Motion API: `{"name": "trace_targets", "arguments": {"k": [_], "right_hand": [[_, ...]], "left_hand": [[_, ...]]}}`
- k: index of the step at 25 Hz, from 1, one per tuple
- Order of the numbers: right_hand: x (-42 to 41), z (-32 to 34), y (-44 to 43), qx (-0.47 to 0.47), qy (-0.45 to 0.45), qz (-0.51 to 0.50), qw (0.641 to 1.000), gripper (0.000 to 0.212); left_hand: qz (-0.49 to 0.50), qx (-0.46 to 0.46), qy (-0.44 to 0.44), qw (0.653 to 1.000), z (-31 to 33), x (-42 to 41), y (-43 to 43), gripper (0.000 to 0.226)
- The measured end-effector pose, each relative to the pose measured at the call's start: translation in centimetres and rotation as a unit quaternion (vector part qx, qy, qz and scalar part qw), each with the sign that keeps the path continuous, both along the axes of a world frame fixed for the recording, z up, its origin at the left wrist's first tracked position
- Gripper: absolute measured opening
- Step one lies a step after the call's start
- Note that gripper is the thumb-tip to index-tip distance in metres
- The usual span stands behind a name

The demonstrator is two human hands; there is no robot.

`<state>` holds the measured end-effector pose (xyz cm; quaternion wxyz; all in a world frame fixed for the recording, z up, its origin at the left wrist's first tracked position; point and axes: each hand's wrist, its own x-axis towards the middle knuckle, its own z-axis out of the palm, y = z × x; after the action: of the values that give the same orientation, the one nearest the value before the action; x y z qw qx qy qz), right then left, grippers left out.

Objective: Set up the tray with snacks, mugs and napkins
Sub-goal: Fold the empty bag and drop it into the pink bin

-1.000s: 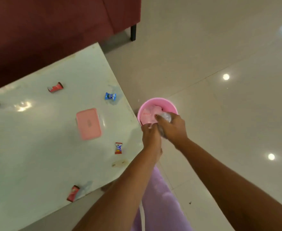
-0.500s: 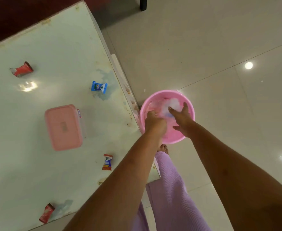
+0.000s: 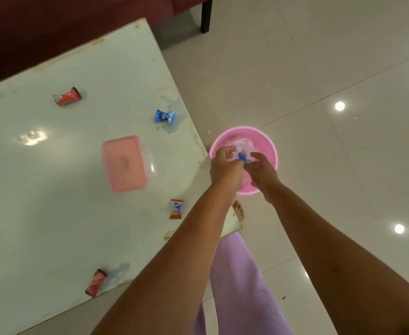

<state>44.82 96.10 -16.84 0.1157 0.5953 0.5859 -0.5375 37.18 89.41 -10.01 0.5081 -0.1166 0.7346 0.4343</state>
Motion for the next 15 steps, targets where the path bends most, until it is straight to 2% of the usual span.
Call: {"name": "trace_targets", "arguments": {"k": [6, 10, 12, 15], "right_hand": [[-2.5, 9.5, -8.9, 0.069, 0.107, -0.068, 0.990, 0.038], [-3.5, 17.5, -18.5, 0.072, 0.139, -0.087, 0.984, 0.034], [-4.2, 21.0, -23.9, 0.064, 0.148, -0.063, 0.985, 0.031], [-5.9, 25.1, -31.1, 0.058, 0.154, 0.042, 0.985, 0.029]], "left_hand": [[0.076, 0.089, 0.051, 0.992, 7.2, -2.4, -11.6, 0.029], [0.083, 0.078, 0.051, 0.992, 14.2, -3.9, -22.6, 0.022], [0.072, 0.069, 0.046, 0.994, 17.0, -4.9, -28.7, 0.021], [0.065, 0.042, 0.052, 0.996, 19.7, -6.5, -36.4, 0.020]]}}
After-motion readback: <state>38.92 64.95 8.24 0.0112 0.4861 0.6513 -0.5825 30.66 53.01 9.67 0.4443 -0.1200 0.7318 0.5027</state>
